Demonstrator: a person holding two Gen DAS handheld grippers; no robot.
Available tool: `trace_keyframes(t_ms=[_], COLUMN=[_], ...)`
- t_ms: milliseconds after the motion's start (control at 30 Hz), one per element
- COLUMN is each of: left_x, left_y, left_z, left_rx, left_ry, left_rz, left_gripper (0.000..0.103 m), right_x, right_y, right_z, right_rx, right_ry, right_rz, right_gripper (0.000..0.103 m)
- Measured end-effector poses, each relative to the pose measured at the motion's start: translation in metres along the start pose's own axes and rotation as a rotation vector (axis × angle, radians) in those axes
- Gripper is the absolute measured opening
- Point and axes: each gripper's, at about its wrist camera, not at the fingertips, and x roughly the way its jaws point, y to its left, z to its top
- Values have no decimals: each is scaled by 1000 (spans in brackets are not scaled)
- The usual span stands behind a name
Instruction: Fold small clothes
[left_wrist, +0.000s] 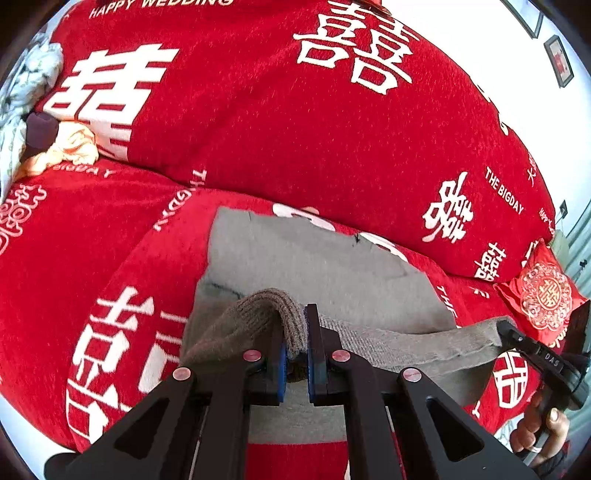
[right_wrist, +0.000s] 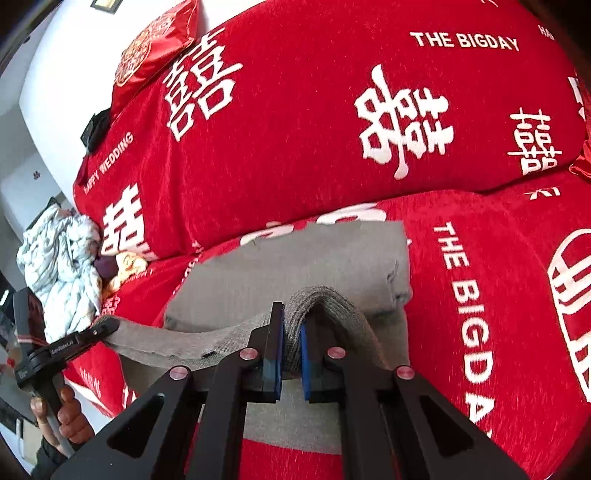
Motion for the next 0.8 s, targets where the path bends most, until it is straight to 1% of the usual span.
trace_keyframes(t_ms=[133,300,500,667,800], left_x=[5,10,25,35,46], left_y=[-9,-11,-8,-13,-16], left_z=[11,27,46,58,65], left_rx=[23,11,-18,-1,13], left_ry=[-16,-31,-23,-21,-8], left_rz=[22,40,68,80,87], left_gripper=[9,9,9,9,9], right_x=[7,10,22,33,43], right_y=[3,3,2,-1,-8], right_z=[13,30,49,61,65], right_rx=[7,16,32,48,76], right_ry=[-12,-30,-31,-36,-25], right_rz=[-19,-35,-55,-70,-80], right_gripper=[8,8,8,8,8])
